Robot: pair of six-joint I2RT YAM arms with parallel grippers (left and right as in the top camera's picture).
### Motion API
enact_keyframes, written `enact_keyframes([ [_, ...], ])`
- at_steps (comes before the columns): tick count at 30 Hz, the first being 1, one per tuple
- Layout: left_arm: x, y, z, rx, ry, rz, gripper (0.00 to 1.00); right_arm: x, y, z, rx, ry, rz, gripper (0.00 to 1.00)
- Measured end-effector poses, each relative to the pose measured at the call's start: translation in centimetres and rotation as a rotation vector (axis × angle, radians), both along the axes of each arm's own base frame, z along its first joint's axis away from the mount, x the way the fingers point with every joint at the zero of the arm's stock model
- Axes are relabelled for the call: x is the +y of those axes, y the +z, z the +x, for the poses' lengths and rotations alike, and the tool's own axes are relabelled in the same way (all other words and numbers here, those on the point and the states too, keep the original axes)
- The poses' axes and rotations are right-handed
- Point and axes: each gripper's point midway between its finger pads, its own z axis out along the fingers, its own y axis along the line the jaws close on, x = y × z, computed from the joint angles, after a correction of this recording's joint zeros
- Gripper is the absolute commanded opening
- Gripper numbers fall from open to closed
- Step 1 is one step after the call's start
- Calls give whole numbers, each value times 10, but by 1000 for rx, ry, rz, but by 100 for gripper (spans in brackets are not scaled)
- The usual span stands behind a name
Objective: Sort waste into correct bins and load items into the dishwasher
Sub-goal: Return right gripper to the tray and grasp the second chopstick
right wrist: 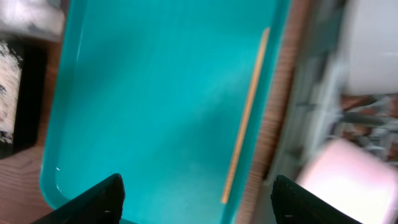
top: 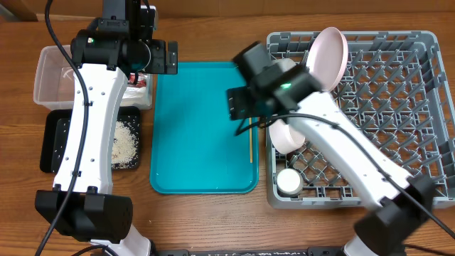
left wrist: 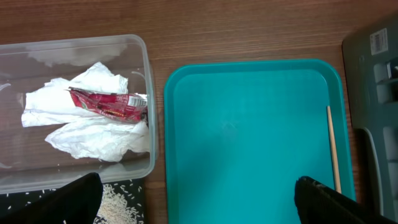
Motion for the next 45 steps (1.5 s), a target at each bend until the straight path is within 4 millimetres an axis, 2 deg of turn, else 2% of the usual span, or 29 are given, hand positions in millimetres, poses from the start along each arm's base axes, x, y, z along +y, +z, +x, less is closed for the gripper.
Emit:
enact_keyframes([
  [4,0,0,0,0,0,0,100,11,-57,4,109,-18,-65,75],
  [8,0,0,0,0,0,0,100,14,-101,12,171,-73,-99,68],
  [17,0,0,0,0,0,0,100,5,-149,26,228,-165,-124,68],
  [21,0,0,0,0,0,0,100,3,-169,26,258,-170,-149,68],
  [23,0,0,0,0,0,0,100,3,-177,25,272,-172,-155,64],
  [27,0,0,0,0,0,0,100,4,-181,25,279,-177,-154,53],
  [29,0,0,0,0,0,0,100,5,-182,24,288,-174,-147,44],
  [31,0,0,0,0,0,0,100,7,-182,22,305,-162,-130,26],
  [32,0,0,0,0,0,0,100,8,-182,21,313,-160,-120,13],
  [34,0,0,0,0,0,0,100,11,-182,18,327,-147,-104,4],
  [40,0,0,0,0,0,0,100,13,-175,9,385,-135,-98,4],
  [43,0,0,0,0,0,0,100,14,-156,8,398,-114,-111,4],
  [45,0,0,0,0,0,0,100,14,-133,12,380,-96,-114,4],
])
